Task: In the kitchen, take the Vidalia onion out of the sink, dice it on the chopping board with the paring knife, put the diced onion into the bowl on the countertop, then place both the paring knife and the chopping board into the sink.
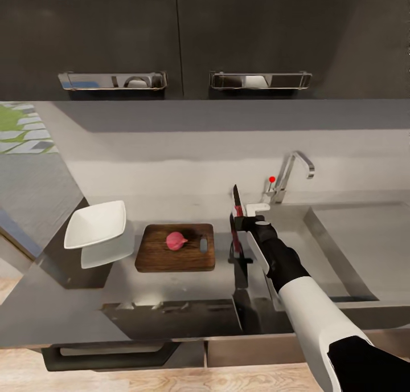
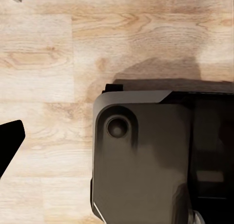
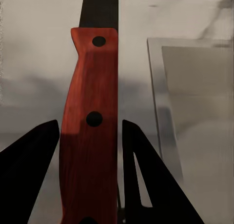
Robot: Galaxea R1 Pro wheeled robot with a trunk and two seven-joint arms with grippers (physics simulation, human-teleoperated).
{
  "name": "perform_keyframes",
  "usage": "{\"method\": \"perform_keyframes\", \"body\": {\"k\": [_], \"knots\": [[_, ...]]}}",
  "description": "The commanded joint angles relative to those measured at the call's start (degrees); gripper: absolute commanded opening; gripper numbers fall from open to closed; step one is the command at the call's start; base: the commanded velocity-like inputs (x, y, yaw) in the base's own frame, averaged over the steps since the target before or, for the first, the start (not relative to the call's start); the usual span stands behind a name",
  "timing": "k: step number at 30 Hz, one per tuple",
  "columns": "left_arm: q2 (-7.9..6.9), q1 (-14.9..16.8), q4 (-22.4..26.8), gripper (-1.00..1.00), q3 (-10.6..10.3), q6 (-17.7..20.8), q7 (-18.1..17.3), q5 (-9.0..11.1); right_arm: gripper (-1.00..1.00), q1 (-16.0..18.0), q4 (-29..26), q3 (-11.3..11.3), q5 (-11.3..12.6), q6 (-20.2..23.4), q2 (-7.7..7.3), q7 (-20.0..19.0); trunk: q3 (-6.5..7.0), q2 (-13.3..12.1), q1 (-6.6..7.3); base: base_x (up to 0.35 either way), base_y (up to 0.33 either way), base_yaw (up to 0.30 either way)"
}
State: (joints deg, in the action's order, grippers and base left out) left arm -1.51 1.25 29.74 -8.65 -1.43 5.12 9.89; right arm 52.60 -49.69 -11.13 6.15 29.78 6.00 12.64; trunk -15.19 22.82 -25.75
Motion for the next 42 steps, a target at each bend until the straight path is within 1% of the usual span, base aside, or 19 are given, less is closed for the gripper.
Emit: {"method": "perform_keyframes", "body": {"k": [1, 14, 19, 31, 42], "knots": [[-0.08, 0.0, 0.0, 1.00, -0.5, -0.2, 0.5, 0.6, -1.00, 0.1, -0.1, -0.2, 0.6, 0.2, -0.03, 0.5, -0.01, 0.1, -0.03, 0.000, 0.000, 0.000], [-0.08, 0.0, 0.0, 1.00, -0.5, -0.2, 0.5, 0.6, -1.00, 0.1, -0.1, -0.2, 0.6, 0.2, -0.03, 0.5, 1.16, 0.1, -0.03, -0.010, 0.000, 0.000], [-0.08, 0.0, 0.0, 1.00, -0.5, -0.2, 0.5, 0.6, -1.00, 0.1, -0.1, -0.2, 0.6, 0.2, -0.03, 0.5, 1.62, 0.1, -0.03, -0.189, 0.044, 0.000], [-0.08, 0.0, 0.1, 1.00, -0.6, -0.2, 0.5, 0.6, -1.00, 0.1, -0.1, -0.1, 0.6, 0.2, -0.03, 0.5, 2.70, 0.1, -0.03, -0.261, 0.127, 0.000], [-0.08, 0.0, 0.1, 1.00, -0.6, -0.2, 0.4, 0.6, -1.00, 0.1, -0.1, -0.2, 0.6, 0.2, -0.03, 0.5, 3.69, 0.1, -0.03, -0.031, 0.016, 0.000]]}}
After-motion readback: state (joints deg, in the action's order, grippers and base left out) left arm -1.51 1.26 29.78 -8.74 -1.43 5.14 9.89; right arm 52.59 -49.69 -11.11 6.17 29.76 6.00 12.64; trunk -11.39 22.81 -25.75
